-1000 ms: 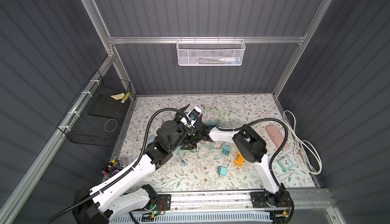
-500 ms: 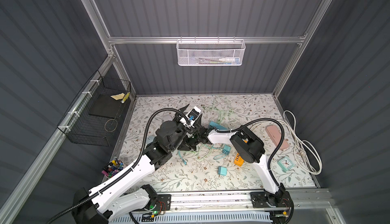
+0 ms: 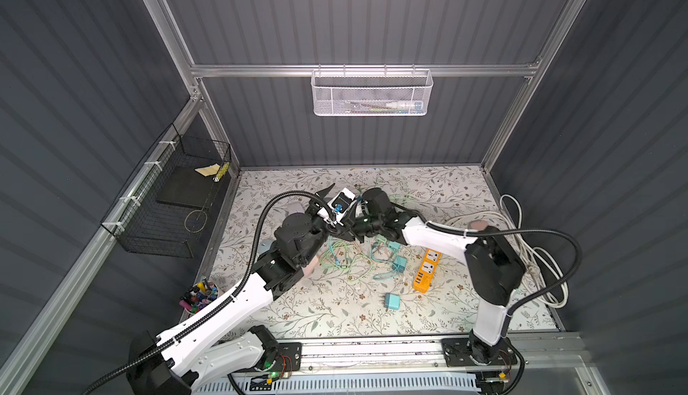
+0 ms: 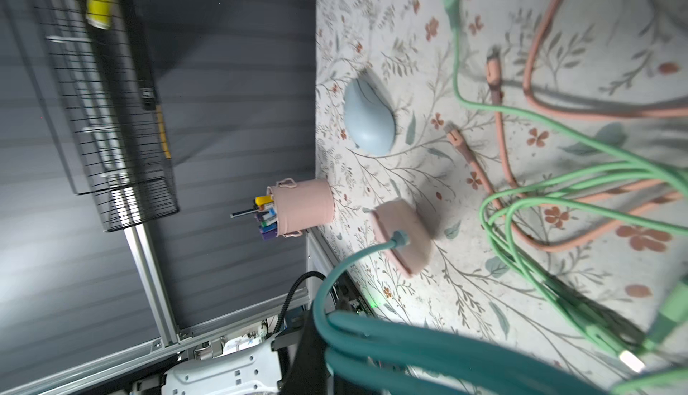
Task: Unplug the wireless mouse
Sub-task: Pick up the mouse from the center of the board.
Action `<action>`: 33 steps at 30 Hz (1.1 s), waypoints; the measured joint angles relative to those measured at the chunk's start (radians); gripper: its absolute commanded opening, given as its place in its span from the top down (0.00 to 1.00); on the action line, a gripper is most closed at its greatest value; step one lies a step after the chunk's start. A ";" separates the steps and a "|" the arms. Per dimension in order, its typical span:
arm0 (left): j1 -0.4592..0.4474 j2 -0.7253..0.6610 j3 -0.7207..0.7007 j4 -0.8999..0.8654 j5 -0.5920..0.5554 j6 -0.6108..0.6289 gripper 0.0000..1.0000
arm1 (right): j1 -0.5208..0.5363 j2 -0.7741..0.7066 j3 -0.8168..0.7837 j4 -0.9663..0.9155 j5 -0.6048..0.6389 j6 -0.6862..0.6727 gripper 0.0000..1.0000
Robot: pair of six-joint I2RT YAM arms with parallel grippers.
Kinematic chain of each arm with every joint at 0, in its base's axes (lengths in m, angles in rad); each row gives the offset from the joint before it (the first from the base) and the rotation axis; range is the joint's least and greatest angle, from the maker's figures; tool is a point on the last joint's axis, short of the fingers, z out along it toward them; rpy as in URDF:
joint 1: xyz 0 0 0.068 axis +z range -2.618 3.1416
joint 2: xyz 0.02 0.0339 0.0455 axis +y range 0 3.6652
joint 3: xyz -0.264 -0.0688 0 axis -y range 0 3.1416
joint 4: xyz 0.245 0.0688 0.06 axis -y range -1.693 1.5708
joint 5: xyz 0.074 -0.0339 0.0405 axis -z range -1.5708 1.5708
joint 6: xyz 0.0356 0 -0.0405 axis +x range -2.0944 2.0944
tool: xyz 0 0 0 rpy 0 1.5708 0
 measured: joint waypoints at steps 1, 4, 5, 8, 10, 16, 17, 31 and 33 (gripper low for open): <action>0.000 0.005 0.000 0.002 0.015 0.005 0.24 | -0.018 -0.047 -0.021 -0.011 0.003 -0.014 1.00; 0.000 0.032 -0.010 0.016 0.064 0.015 0.23 | -0.069 -0.153 -0.053 -0.077 0.013 -0.072 1.00; 0.000 0.040 -0.016 0.017 0.078 0.016 0.22 | -0.085 -0.180 -0.055 -0.106 0.017 -0.095 1.00; 0.000 0.066 -0.042 0.023 0.121 0.018 0.21 | -0.126 -0.265 -0.054 -0.205 0.028 -0.177 1.00; 0.000 0.085 -0.046 0.021 0.143 0.018 0.21 | -0.144 -0.325 -0.053 -0.277 0.035 -0.232 1.00; 0.001 0.137 -0.046 0.022 0.228 0.019 0.21 | -0.212 -0.473 0.011 -0.492 0.042 -0.369 1.00; 0.001 0.145 -0.046 0.021 0.251 0.020 0.21 | -0.224 -0.489 0.031 -0.520 0.043 -0.387 1.00; 0.002 0.195 -0.046 -0.015 0.523 0.072 0.20 | -0.319 -0.571 0.225 -0.660 -0.066 -0.449 1.00; 0.002 0.197 -0.046 -0.014 0.530 0.072 0.20 | -0.319 -0.569 0.232 -0.655 -0.086 -0.439 1.00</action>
